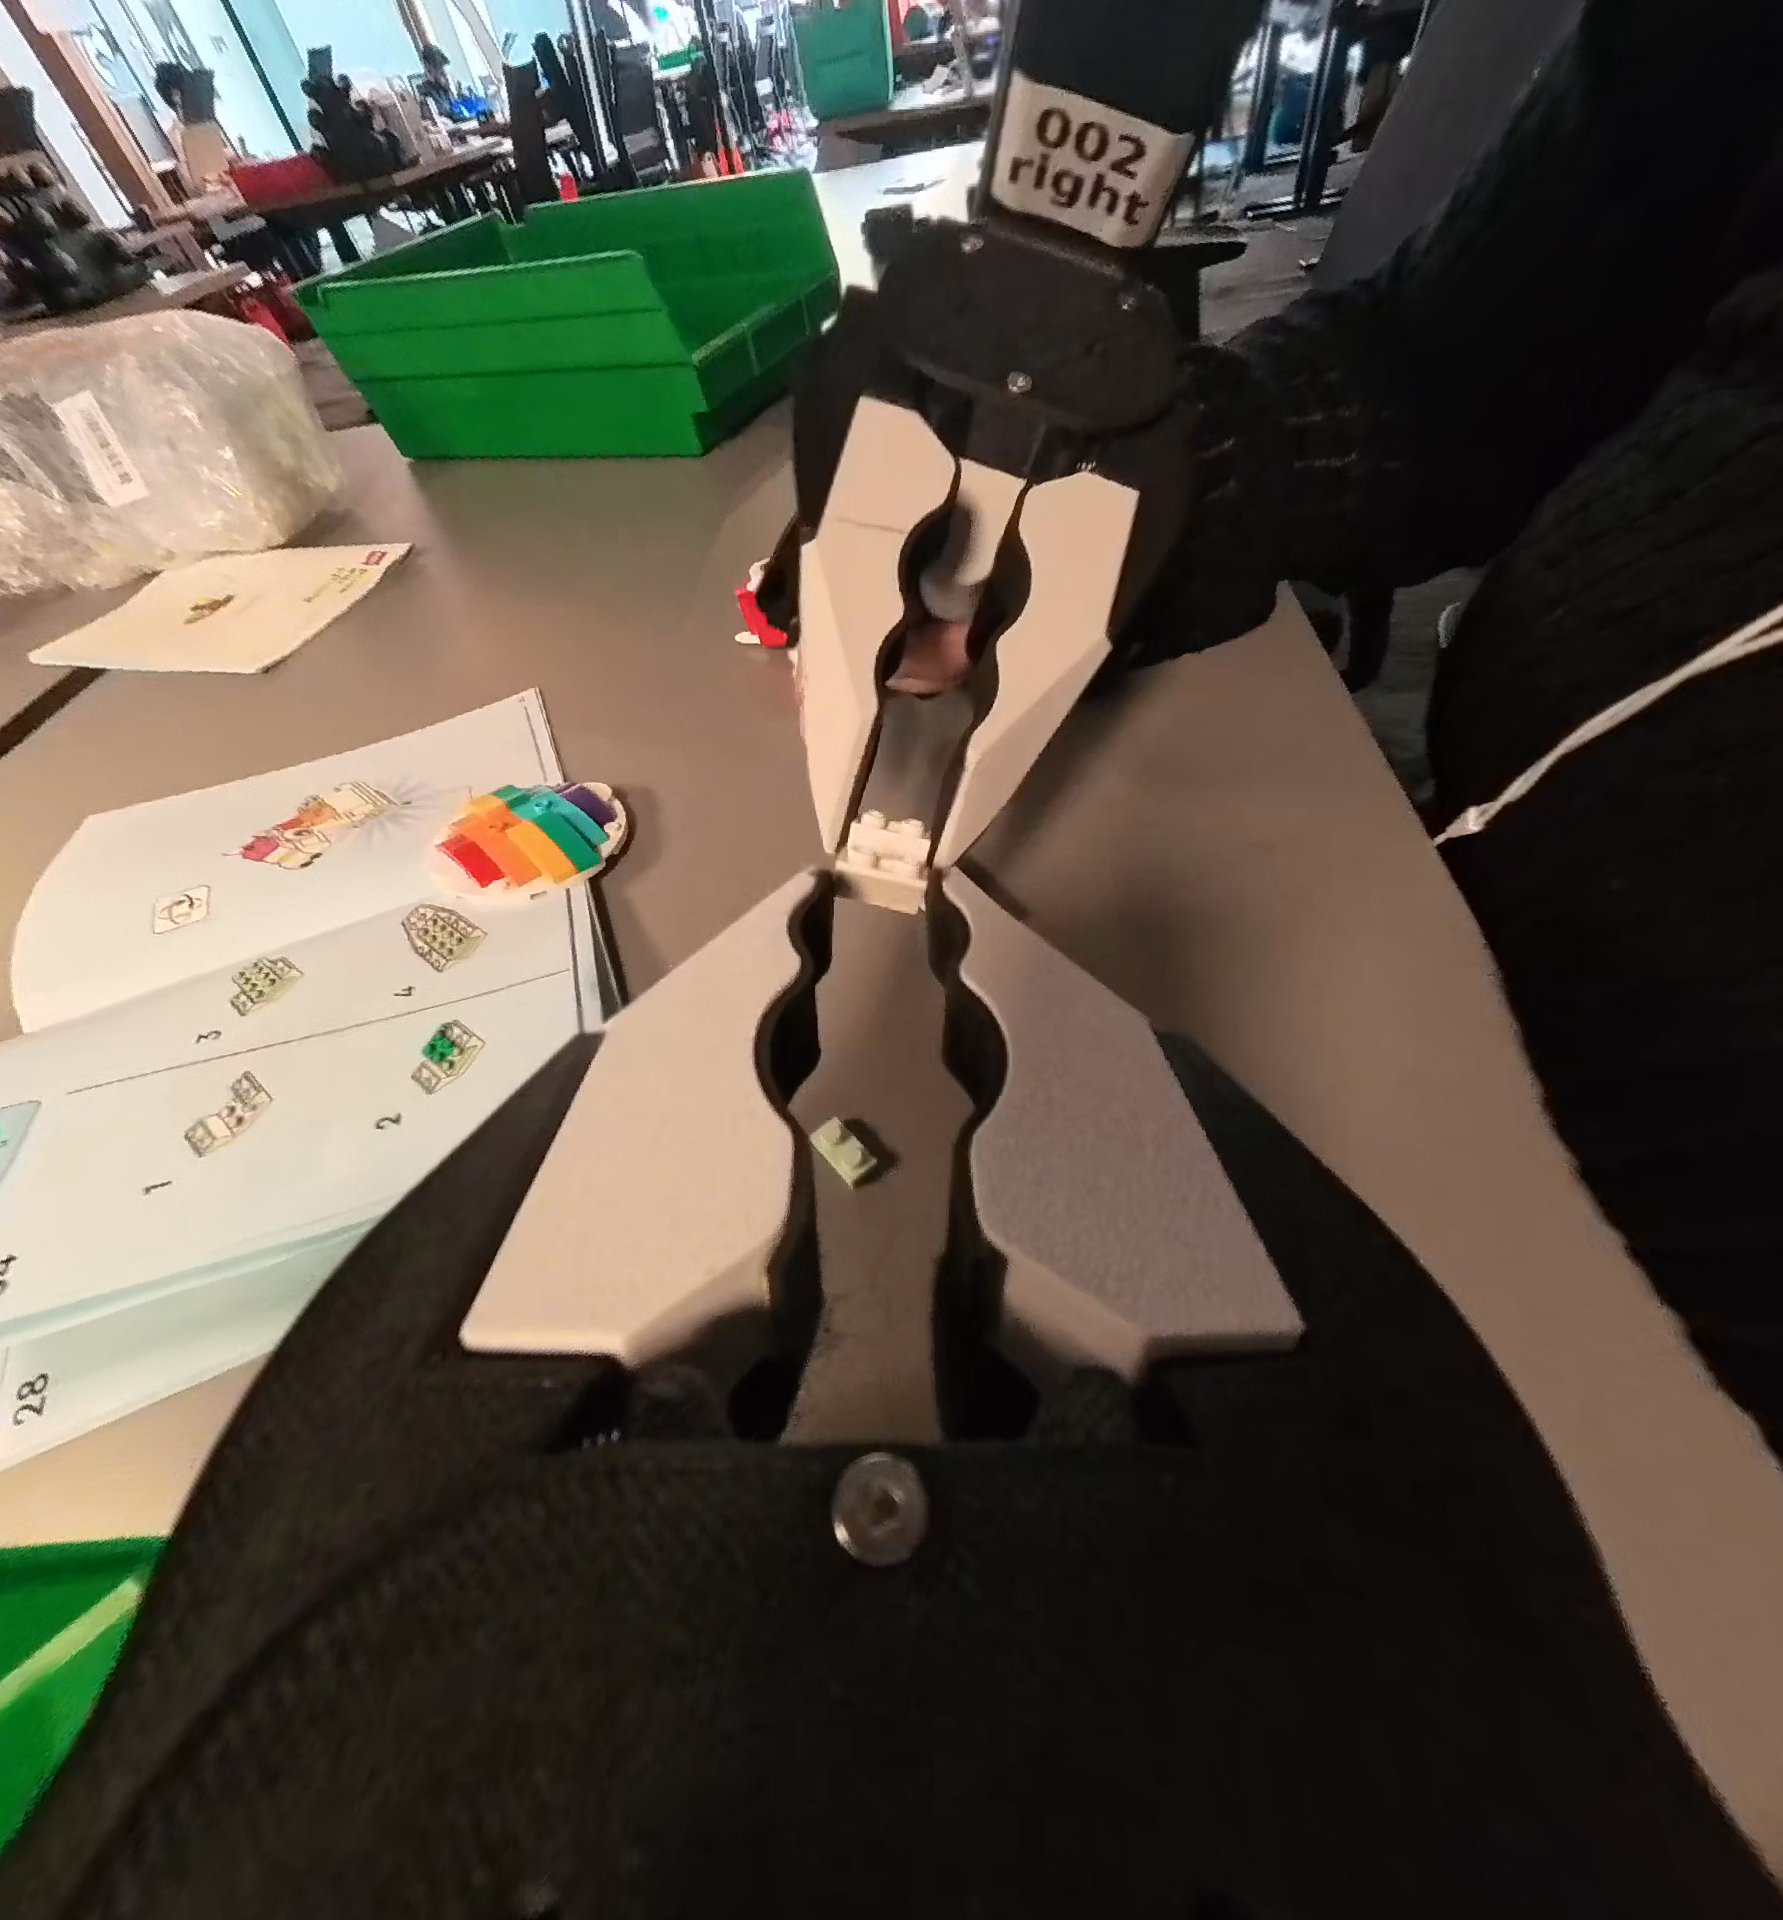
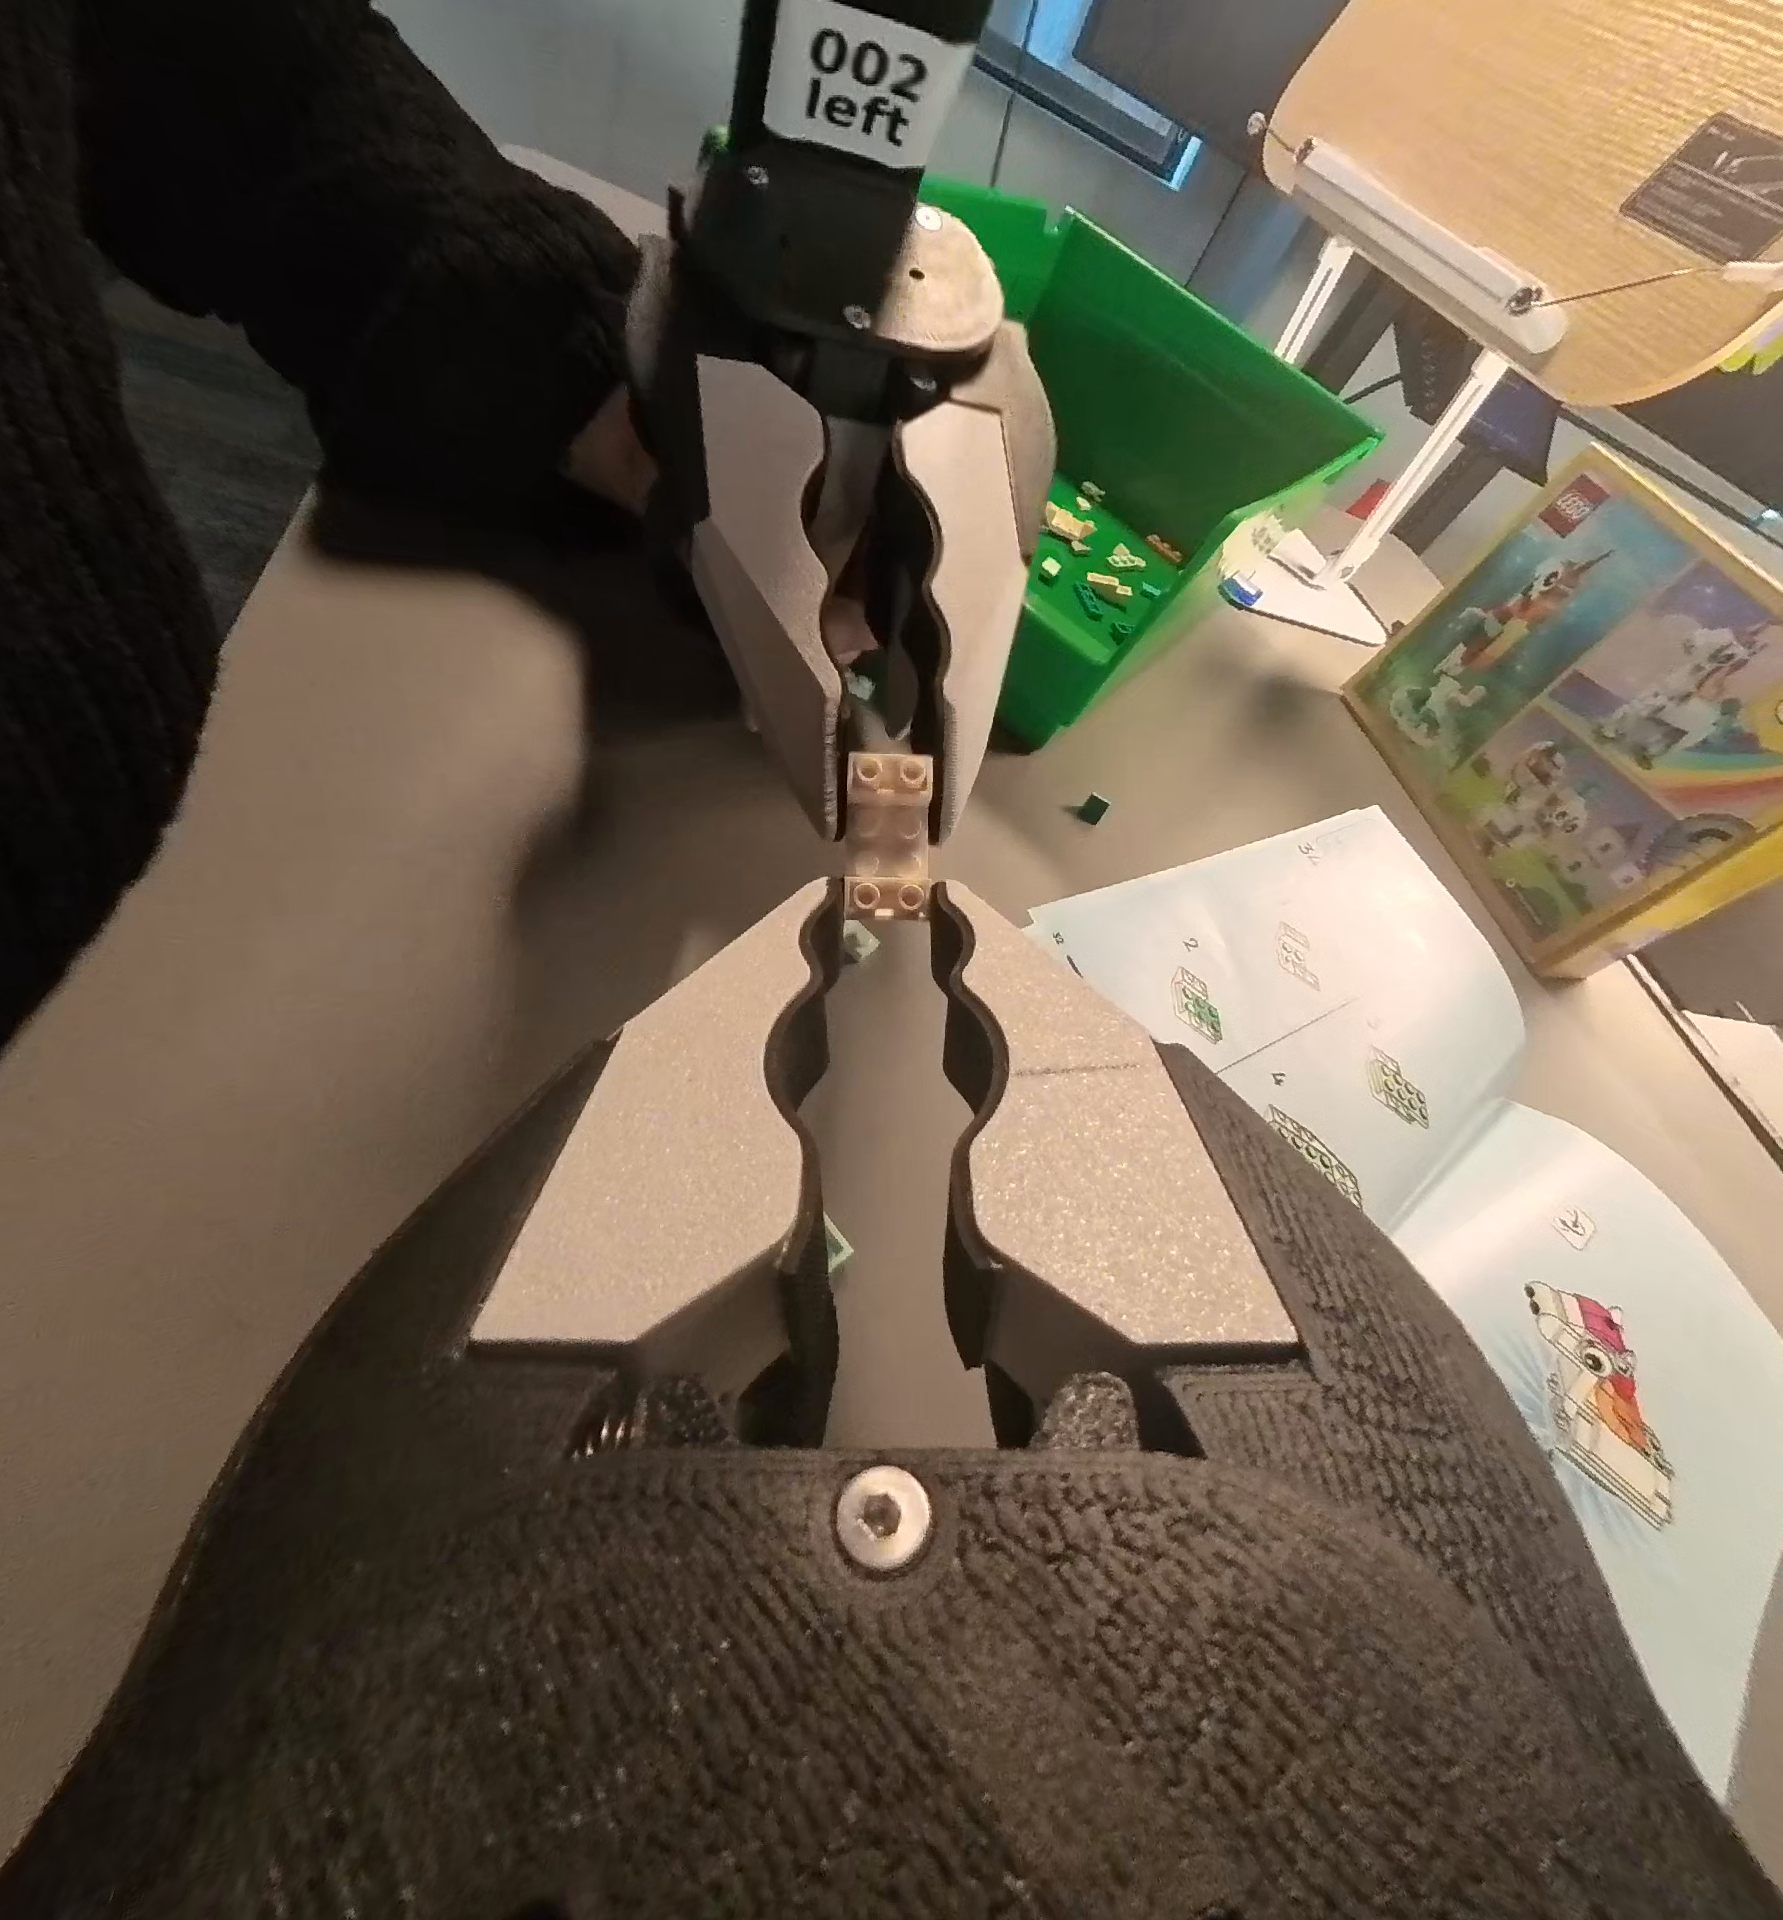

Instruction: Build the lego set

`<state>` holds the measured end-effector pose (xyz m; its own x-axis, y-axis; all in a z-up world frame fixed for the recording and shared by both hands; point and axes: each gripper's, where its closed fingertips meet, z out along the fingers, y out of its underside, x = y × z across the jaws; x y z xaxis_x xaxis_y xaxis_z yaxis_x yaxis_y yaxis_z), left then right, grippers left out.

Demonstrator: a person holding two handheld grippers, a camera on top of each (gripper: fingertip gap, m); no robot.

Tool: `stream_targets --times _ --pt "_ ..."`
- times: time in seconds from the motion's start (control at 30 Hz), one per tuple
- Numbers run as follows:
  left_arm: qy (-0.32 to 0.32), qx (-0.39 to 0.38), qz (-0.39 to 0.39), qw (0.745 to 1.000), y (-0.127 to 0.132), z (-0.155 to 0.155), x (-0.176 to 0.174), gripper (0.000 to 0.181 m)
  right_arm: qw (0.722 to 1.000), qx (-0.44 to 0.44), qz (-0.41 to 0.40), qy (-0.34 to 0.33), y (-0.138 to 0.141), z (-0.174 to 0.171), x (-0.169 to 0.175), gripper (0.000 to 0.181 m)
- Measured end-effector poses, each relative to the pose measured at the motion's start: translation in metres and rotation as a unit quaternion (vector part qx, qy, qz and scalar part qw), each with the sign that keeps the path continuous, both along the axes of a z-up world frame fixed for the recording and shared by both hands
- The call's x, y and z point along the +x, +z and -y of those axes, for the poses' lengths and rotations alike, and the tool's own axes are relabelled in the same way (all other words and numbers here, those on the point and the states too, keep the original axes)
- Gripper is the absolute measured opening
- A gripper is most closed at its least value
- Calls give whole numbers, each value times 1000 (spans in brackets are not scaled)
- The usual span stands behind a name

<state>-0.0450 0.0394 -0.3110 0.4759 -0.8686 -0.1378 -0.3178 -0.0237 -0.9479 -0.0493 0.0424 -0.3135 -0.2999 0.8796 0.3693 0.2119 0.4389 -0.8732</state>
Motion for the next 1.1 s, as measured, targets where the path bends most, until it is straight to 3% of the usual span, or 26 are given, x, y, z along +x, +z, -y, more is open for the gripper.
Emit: stream_targets --times 0.03,0.3,0.6,0.73,0.9,1.0,1.1 --pt "-3 -7 -2 1000 -1 0 0 16 1000 1 2 1 -1 0 0 15" --pt "-16 -32 -59 998 -18 4 -2 15 1000 5 3 20 -1 3 4 15" --pt "-4 -30 -56 998 -15 3 -1 15 1000 8 -12 18 4 1 4 16" --pt "22 -11 -49 998 -11 -5 -6 15 998 23 -51 -13 15 -9 2 21" --pt "28 -9 -28 999 -5 -6 -8 15 991 45 -117 -52 33 -20 1 40" --pt "31 -15 -17 999 -3 -8 -10 15 981 76 -166 -64 44 -19 2 32" --pt "38 -7 -22 999 -4 -9 -11 15 978 99 -184 -31 47 -8 6 30"
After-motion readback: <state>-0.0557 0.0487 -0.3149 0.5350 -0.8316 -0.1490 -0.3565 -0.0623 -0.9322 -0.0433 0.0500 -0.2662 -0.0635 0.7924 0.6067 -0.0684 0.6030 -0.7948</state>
